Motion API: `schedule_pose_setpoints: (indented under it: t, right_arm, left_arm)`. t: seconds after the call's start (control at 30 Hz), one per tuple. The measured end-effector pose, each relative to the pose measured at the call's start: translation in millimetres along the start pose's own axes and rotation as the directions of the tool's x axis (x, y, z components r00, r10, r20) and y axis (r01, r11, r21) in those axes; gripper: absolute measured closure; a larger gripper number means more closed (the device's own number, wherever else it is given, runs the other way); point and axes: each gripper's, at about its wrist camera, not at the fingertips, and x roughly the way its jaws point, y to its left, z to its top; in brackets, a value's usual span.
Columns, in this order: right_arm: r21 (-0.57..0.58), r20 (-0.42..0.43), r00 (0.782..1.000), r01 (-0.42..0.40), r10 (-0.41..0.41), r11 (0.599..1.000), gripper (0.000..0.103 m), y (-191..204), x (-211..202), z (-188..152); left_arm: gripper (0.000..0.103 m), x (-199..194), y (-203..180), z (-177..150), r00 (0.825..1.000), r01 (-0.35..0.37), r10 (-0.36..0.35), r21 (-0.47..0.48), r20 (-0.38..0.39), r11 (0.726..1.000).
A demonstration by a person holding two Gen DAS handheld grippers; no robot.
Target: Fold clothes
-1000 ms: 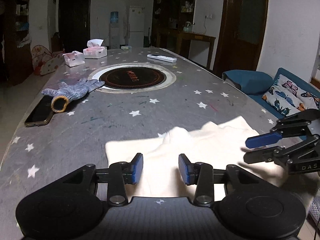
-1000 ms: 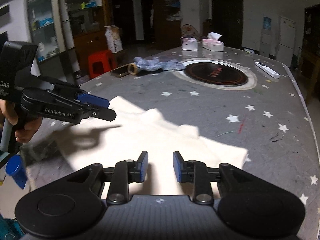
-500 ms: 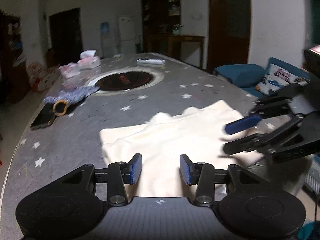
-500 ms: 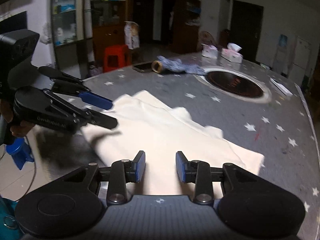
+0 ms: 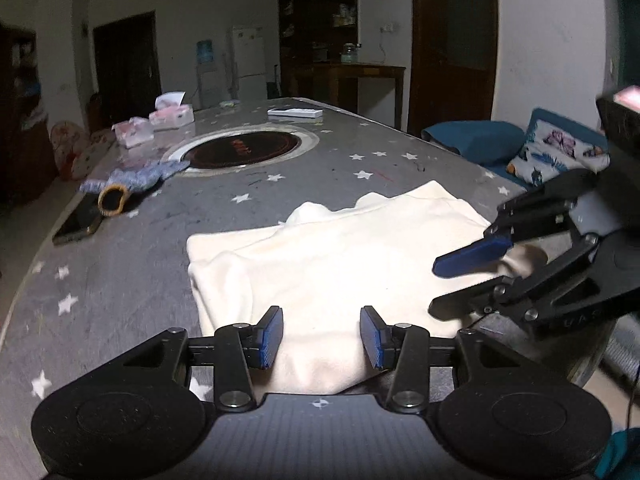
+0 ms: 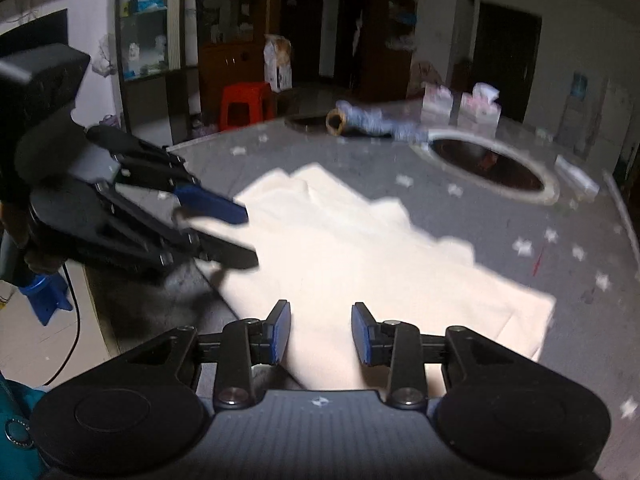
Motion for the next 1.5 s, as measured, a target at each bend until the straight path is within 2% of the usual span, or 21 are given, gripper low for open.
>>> schedule_pose_setpoints:
  t: [0.2, 0.33, 0.57, 0.7, 0.9, 1.07, 1.17, 1.23, 1.3, 1.4, 1.5]
  right_arm:
    - [-0.022, 0.019, 1.0, -0.012, 0.012, 1.0, 0.069, 1, -9, 13]
    - [-0.078, 0.023, 0.999, -0.043, 0.045, 0.996, 0.068, 13, -5, 23]
    - [-0.18, 0.014, 0.994, -0.107, 0.111, 0.978, 0.068, 38, 10, 38]
    - [-0.245, 0.008, 0.99, -0.131, 0.138, 0.961, 0.068, 55, 19, 46]
    - [-0.33, -0.013, 0.987, -0.156, 0.161, 0.931, 0.068, 79, 39, 52]
    - [-0.402, -0.031, 0.99, -0.136, 0.134, 0.905, 0.068, 95, 55, 48]
    - [-0.423, -0.035, 0.993, -0.116, 0.112, 0.899, 0.069, 98, 60, 45]
    - [-0.418, -0.026, 0.995, -0.1, 0.098, 0.903, 0.081, 98, 61, 45]
    - [-0.388, -0.018, 0.994, -0.105, 0.107, 0.916, 0.085, 93, 57, 48]
    - [-0.316, -0.001, 0.991, -0.127, 0.134, 0.94, 0.088, 82, 50, 52]
    - [-0.25, 0.025, 0.987, -0.146, 0.157, 0.957, 0.088, 72, 41, 58]
  left_arm:
    - [0.055, -10, 19, 0, 0.999, -0.031, 0.032, -0.066, 0.008, 0.997]
    - [0.055, -7, 39, -7, 0.999, -0.03, 0.027, -0.165, -0.025, 0.986]
    - [0.053, -20, 52, -9, 0.998, -0.059, 0.059, -0.205, -0.006, 0.977]
    - [0.053, -27, 69, -8, 0.996, -0.086, 0.087, -0.274, -0.008, 0.958]
    - [0.04, -36, 93, -6, 0.995, -0.094, 0.1, -0.391, -0.005, 0.916]
    - [0.027, -32, 102, -4, 0.998, -0.057, 0.063, -0.475, -0.003, 0.878]
    - [0.024, -26, 104, -3, 0.999, -0.031, 0.035, -0.511, -0.002, 0.859]
    - [0.02, -22, 104, -2, 1.0, -0.012, 0.013, -0.538, -0.002, 0.843]
    - [0.02, -16, 105, 0, 1.0, 0.012, -0.017, -0.571, -0.004, 0.821]
    - [0.019, -8, 107, 2, 0.999, 0.04, -0.054, -0.621, -0.004, 0.782]
    - [0.019, 0, 110, 4, 0.995, 0.075, -0.1, -0.682, 0.003, 0.727]
